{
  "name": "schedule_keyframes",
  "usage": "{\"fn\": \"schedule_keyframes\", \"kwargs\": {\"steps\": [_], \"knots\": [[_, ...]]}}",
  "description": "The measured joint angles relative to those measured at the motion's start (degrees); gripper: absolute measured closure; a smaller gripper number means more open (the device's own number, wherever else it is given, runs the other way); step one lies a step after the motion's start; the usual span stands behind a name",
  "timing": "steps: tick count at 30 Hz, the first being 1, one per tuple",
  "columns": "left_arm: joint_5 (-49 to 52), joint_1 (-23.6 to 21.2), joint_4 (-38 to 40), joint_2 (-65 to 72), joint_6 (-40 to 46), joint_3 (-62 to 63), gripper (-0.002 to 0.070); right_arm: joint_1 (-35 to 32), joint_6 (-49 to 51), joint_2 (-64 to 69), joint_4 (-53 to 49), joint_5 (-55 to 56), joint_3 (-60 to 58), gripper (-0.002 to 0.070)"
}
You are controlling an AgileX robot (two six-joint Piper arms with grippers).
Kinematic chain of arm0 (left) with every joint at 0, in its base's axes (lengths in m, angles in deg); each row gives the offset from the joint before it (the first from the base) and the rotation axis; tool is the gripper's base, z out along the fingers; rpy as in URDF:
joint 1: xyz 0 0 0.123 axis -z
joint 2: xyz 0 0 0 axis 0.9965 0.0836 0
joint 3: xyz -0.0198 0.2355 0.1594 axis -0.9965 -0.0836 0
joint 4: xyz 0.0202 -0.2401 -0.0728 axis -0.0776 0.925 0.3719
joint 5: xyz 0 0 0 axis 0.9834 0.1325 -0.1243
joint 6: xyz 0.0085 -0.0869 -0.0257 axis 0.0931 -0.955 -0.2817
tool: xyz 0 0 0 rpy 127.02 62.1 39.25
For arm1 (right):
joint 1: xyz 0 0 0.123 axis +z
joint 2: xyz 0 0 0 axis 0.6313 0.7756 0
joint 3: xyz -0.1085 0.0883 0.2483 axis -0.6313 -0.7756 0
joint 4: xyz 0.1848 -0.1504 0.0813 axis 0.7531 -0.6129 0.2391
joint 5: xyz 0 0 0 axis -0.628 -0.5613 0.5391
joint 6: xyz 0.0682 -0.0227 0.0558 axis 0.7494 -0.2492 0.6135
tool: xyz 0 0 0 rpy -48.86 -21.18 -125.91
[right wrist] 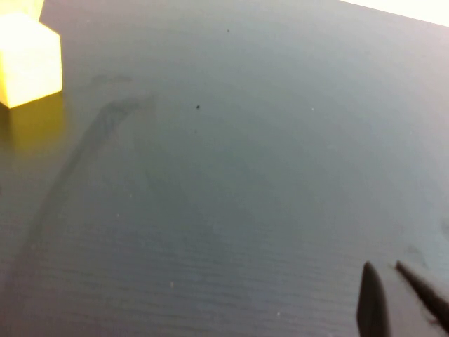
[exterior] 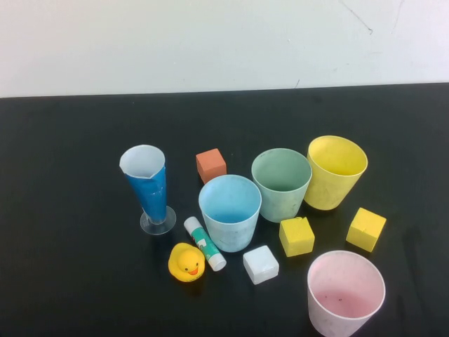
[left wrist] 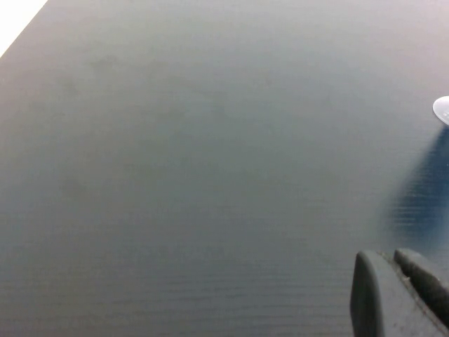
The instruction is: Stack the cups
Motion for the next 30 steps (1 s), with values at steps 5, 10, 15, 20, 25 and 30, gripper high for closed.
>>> {"fn": "schedule_keyframes", "kwargs": {"steps": [5, 10, 15, 20, 25, 30], "knots": [[0.00, 0.00, 0.00, 0.00, 0.00, 0.00, 0.0677, 0.00, 0.00, 0.00, 0.00, 0.00, 0.00, 0.0678], [0.00, 0.00, 0.00, 0.00, 0.00, 0.00, 0.0677, 0.00, 0.00, 0.00, 0.11, 0.00, 0.00, 0.0679], [0.00, 0.00, 0.00, 0.00, 0.11, 0.00, 0.0677, 0.00, 0.00, 0.00, 0.22, 0.00, 0.00, 0.0679], [0.00, 0.00, 0.00, 0.00, 0.11, 0.00, 0.0677, 0.00, 3.14, 0.00, 2.00, 0.00, 0.00, 0.0678], [0.00, 0.00, 4.54, 0.00, -1.86, 0.00, 0.0677, 0.00, 11.03, 0.00, 16.63, 0.22, -0.13, 0.0679], [0.21, 0.00, 28.29, 0.00, -9.42, -0.12, 0.0677, 0.00, 17.85, 0.00, 36.02, 0.22, -0.31, 0.0678]]}}
